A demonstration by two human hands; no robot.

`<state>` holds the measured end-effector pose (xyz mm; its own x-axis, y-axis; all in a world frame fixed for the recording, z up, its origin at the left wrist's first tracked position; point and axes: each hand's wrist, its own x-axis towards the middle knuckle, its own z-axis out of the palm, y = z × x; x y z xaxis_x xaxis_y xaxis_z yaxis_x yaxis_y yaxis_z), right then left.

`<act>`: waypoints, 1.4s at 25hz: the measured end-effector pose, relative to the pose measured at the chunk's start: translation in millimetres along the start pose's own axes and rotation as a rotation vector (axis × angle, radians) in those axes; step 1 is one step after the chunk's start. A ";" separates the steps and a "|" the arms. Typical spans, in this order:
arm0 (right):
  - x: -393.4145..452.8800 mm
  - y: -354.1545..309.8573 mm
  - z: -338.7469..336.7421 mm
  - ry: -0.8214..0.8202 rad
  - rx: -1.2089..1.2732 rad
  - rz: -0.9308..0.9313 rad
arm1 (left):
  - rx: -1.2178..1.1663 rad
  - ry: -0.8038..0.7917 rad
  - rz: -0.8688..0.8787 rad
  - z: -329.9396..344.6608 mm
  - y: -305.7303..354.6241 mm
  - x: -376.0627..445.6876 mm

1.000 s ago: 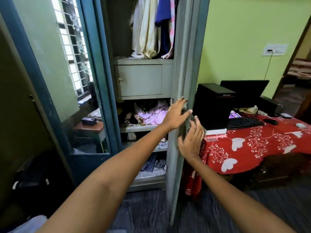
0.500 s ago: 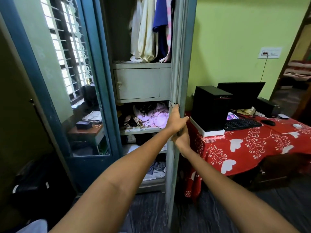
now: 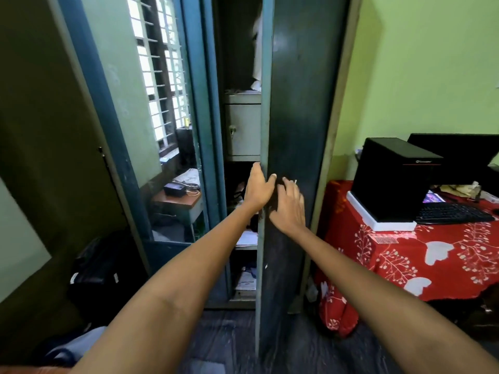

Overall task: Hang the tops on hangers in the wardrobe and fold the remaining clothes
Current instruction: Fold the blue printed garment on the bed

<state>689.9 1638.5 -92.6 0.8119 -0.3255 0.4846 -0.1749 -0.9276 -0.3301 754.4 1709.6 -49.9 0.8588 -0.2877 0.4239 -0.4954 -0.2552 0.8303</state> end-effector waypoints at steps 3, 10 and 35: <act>44.3 -4.7 17.4 -0.080 -0.107 -0.024 | 0.013 -0.011 -0.042 -25.3 -23.3 31.1; 113.8 -10.8 74.5 -0.180 -0.034 -0.067 | 0.063 -0.024 -0.080 -60.6 -74.8 106.4; 243.4 -34.0 171.7 -0.116 -0.382 -0.215 | 0.856 0.498 0.474 -86.4 -56.0 341.4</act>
<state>989.1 1622.3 -102.5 0.9055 -0.1153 0.4083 -0.1704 -0.9802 0.1011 1086.6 1705.4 79.6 0.4190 -0.1702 0.8919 -0.5502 -0.8290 0.1003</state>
